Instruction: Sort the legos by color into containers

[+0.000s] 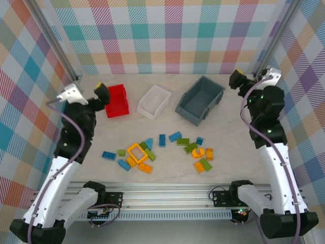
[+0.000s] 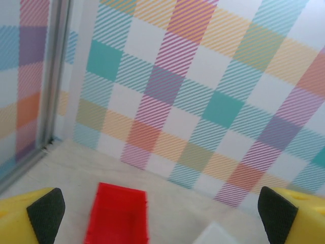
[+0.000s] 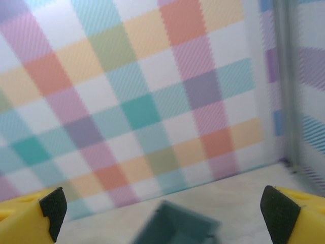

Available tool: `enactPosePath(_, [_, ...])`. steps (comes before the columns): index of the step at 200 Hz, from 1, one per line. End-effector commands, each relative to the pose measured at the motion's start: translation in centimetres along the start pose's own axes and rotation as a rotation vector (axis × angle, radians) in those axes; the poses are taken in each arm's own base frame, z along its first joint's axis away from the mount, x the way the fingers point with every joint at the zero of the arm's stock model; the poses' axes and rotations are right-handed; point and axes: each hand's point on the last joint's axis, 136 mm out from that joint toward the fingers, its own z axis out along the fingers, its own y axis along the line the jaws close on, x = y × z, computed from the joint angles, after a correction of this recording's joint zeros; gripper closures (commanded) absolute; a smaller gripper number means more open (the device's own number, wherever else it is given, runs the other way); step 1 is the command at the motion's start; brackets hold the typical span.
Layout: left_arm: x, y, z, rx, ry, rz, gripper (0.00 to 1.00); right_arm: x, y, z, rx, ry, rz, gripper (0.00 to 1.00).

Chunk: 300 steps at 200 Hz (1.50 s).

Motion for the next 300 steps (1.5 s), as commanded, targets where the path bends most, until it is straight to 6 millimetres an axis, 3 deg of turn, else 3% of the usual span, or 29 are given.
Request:
enactPosePath(1, [10.2,2.7,2.4,-0.111,0.509,-0.121,0.0,11.8,1.5,1.0,-0.069,0.552,0.24,0.12])
enactPosePath(15, [12.5,3.1,4.5,-0.171,0.688,-0.086,0.02,13.6,3.0,1.4,-0.045,0.675,0.256,0.21])
enactPosePath(38, [16.1,3.8,8.2,-0.206,0.844,-0.027,0.07,16.0,6.0,1.8,-0.096,0.743,0.19,0.17])
enactPosePath(57, [18.3,3.8,11.5,-0.18,0.878,-0.029,0.04,18.5,7.2,2.7,-0.11,0.851,0.178,0.15])
enactPosePath(76, [20.5,3.5,14.7,-0.139,0.9,-0.006,0.0,20.2,7.7,3.4,-0.121,0.914,0.171,0.15])
enactPosePath(110, [24.6,3.8,18.6,-0.113,0.96,0.035,0.04,21.4,7.8,3.8,-0.133,0.943,0.158,0.14])
enactPosePath(141, [26.5,2.5,21.4,-0.027,0.974,0.039,0.05,22.4,7.6,4.2,-0.136,0.968,0.144,0.13])
enactPosePath(158, [27.6,1.9,22.6,0.01,0.995,0.057,0.0,22.8,7.5,4.4,-0.133,0.981,0.136,0.13])
enactPosePath(211, [30.1,-0.4,24.9,0.127,1.048,0.102,0.0,23.6,7.5,3.9,-0.147,1.005,0.143,0.14])
enactPosePath(249, [31.1,-4.4,23.6,0.26,1.078,0.14,0.0,24.0,7.4,3.3,-0.15,1.013,0.156,0.14])
enactPosePath(300, [33.0,-7.5,21.5,0.333,1.114,0.191,0.01,23.6,7.4,2.8,-0.152,1.01,0.155,0.15])
